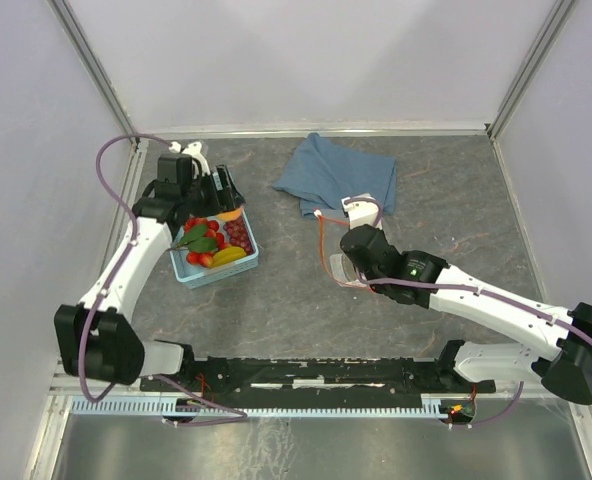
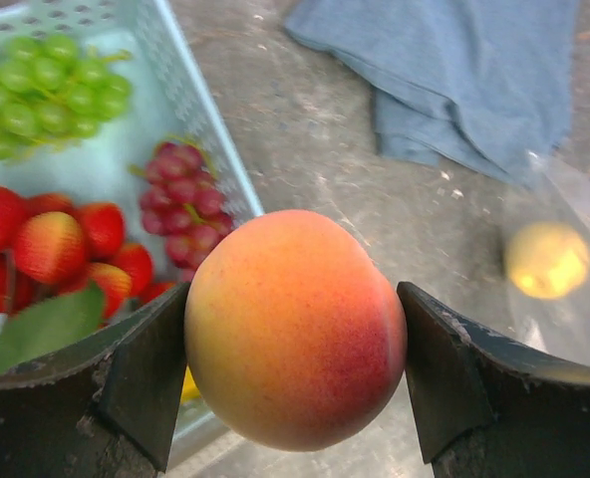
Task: Place the food in the zip-top bag and seal the zipper
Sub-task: Pick up the fake fruit from the bin, then place the fake fruit in the zipper food storage bag.
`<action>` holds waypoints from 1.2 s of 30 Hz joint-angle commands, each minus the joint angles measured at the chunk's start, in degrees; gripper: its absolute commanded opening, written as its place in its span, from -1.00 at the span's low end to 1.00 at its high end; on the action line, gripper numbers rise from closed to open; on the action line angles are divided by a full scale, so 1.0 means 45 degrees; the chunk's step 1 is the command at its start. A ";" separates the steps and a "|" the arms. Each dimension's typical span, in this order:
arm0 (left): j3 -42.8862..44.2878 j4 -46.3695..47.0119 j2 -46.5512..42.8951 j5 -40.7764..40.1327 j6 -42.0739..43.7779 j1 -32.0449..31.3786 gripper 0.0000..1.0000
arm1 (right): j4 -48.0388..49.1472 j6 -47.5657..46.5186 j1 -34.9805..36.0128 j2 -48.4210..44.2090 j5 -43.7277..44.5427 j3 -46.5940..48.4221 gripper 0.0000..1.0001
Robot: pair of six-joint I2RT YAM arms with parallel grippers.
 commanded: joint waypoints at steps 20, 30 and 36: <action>-0.3851 0.6393 -0.3486 0.1446 -0.5118 -0.5834 0.23 | 0.0288 0.1592 -0.0004 0.0239 -0.0534 0.0897 -0.97; -0.4134 0.8607 -0.2489 0.1026 -0.6009 -0.7438 0.20 | 0.0347 0.1714 -0.0008 0.0109 -0.0829 0.1106 -0.97; -0.4191 0.8850 -0.1772 0.0000 -0.5813 -0.8142 0.19 | 0.0359 0.1755 0.0000 -0.0146 -0.0897 0.1145 -0.97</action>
